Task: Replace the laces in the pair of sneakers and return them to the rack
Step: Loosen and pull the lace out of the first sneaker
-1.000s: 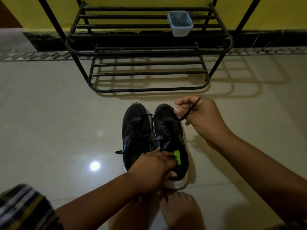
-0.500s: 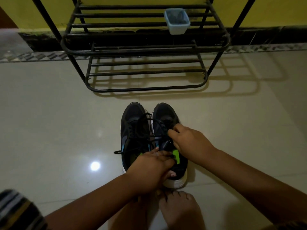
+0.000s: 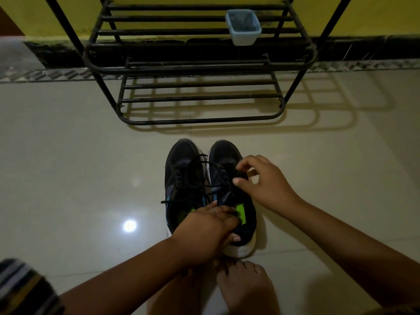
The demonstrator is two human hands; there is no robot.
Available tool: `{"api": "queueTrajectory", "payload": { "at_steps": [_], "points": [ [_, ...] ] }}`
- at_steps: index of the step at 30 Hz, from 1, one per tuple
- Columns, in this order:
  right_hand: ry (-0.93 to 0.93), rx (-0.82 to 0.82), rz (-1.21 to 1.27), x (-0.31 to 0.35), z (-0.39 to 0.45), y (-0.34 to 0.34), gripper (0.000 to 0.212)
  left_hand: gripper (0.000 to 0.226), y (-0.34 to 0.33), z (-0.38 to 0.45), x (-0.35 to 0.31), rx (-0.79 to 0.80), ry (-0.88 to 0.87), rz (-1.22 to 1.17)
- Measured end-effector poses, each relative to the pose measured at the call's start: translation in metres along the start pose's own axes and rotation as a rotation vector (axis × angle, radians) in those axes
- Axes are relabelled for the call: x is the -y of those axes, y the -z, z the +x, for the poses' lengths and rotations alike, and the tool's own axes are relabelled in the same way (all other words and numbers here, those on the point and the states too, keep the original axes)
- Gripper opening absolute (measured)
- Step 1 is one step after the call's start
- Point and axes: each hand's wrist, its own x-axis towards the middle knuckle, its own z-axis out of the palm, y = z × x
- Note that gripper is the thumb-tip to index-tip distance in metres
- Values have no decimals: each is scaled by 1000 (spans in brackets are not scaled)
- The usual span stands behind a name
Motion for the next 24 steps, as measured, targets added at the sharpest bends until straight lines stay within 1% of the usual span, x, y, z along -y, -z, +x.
{"api": "queueTrajectory", "payload": {
  "at_steps": [2,3,4,6,8,10,12,13,16,17,18,19,20,21,22,24],
  "points": [
    [144,129,-396,2,-1,-1,30,40,0,0,-1,4,-2,-4],
    [217,143,-544,2,-2,-4,33,40,-1,0,-1,5,-6,-9],
    [299,123,-641,3,-3,-7,32,40,-2,0,0,6,-8,-14],
    [393,69,-713,2,-4,-12,29,40,-2,0,0,0,-14,-14],
    [427,19,-708,0,-6,-15,31,39,-2,0,0,-5,-18,-17],
    [444,32,-660,0,-7,-16,25,38,-2,0,1,-8,-20,-22],
    [372,33,-525,2,-7,-12,14,37,-2,0,1,-11,-23,-33],
    [303,24,-444,1,-5,-10,11,36,-2,0,1,-19,-26,-36],
    [39,-42,-142,-1,3,-2,18,34,-3,0,2,-49,-45,-30],
    [-75,-68,11,-2,7,4,21,34,-3,-1,1,-51,-47,-29],
    [-196,-85,224,-2,9,10,23,34,-2,-1,1,-42,-46,-33],
    [-310,-75,423,0,11,17,25,35,-1,-1,1,-22,-42,-44],
    [-396,-48,531,-2,11,22,25,37,0,-2,1,-4,-41,-61],
    [-432,-11,517,-4,11,25,23,39,1,-1,2,9,-41,-75],
    [-424,4,423,-5,10,25,20,39,1,-1,2,9,-43,-76],
    [-274,-26,166,-4,6,21,5,37,0,-1,1,-18,-55,-40]
  ]
}}
